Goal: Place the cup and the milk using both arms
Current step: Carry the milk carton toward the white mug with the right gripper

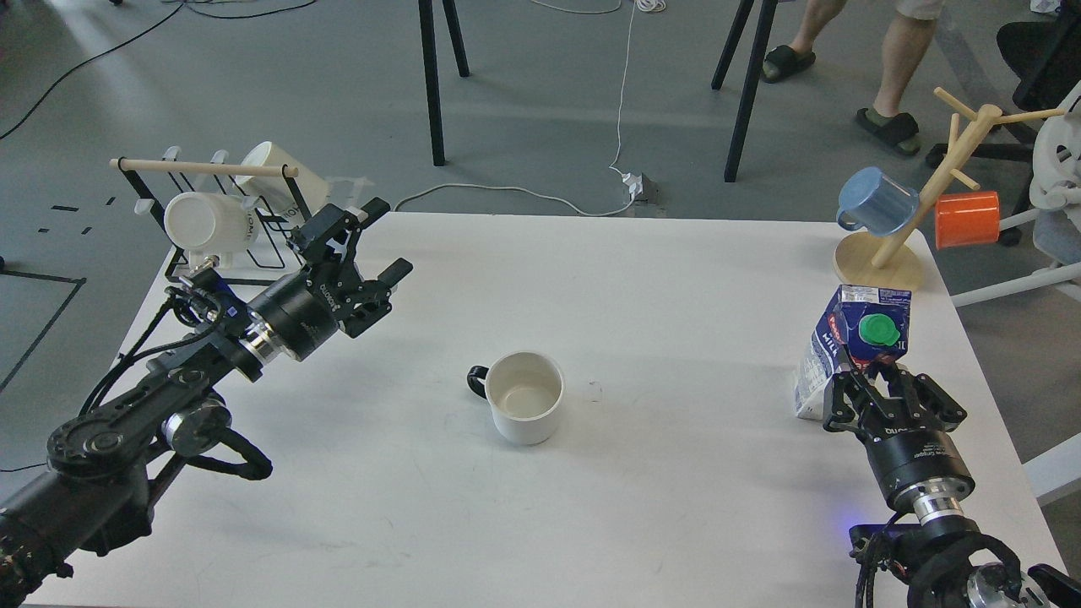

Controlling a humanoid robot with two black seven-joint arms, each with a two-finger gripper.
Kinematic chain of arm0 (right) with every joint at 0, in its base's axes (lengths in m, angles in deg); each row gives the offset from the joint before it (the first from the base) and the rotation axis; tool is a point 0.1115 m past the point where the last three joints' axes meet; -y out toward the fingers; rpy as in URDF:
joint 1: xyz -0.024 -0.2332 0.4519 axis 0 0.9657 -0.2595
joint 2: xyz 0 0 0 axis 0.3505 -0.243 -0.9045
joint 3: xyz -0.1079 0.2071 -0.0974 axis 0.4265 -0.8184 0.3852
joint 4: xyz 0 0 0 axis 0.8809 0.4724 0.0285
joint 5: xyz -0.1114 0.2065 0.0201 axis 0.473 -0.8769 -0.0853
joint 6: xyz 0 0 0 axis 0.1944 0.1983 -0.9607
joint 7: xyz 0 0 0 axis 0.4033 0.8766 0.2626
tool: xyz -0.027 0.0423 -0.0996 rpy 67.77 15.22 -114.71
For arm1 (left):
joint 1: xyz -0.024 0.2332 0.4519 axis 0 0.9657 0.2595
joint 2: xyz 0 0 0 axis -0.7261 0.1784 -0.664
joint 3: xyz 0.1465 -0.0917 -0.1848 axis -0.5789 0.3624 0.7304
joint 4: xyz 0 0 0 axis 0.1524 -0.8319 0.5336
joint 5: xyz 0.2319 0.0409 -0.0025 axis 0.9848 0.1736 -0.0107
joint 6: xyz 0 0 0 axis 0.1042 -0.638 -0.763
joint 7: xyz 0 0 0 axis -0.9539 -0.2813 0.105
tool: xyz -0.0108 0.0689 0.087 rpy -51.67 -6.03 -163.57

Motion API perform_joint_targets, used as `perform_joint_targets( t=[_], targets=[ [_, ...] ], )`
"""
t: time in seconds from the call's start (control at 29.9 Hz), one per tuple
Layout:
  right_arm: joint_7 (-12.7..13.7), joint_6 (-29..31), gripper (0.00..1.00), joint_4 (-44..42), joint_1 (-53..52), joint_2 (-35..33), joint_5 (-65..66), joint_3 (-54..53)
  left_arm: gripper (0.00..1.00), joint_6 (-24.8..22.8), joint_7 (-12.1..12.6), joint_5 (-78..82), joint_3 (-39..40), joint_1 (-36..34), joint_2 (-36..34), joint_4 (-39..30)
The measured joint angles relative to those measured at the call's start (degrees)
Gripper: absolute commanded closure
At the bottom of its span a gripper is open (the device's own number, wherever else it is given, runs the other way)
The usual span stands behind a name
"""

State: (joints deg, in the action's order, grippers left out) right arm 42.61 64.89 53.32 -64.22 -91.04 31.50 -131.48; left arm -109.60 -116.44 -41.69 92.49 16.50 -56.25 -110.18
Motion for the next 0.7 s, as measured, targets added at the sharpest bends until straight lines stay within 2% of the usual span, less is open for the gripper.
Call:
perform_joint_targets(
  t=[0.17,0.37,0.7],
  targets=[
    [-0.03,0.0,0.64,1.3,-0.03,0.0,0.89,0.36,0.02,0.0,0.0,0.0,-0.13,0.03,0.04,0.03],
    [-0.05,0.0,0.64,6.83,0.02,0.51,4.74,1.03,0.02,0.0,0.0,0.4,-0.17,0.04,0.59,0.03],
    [-0.04,0.0,0.64,9.89,0.42,10.83,17.78,8.15,0.01,0.0,0.0,1.54,-0.17,0.32,0.52,0.03]
  ],
)
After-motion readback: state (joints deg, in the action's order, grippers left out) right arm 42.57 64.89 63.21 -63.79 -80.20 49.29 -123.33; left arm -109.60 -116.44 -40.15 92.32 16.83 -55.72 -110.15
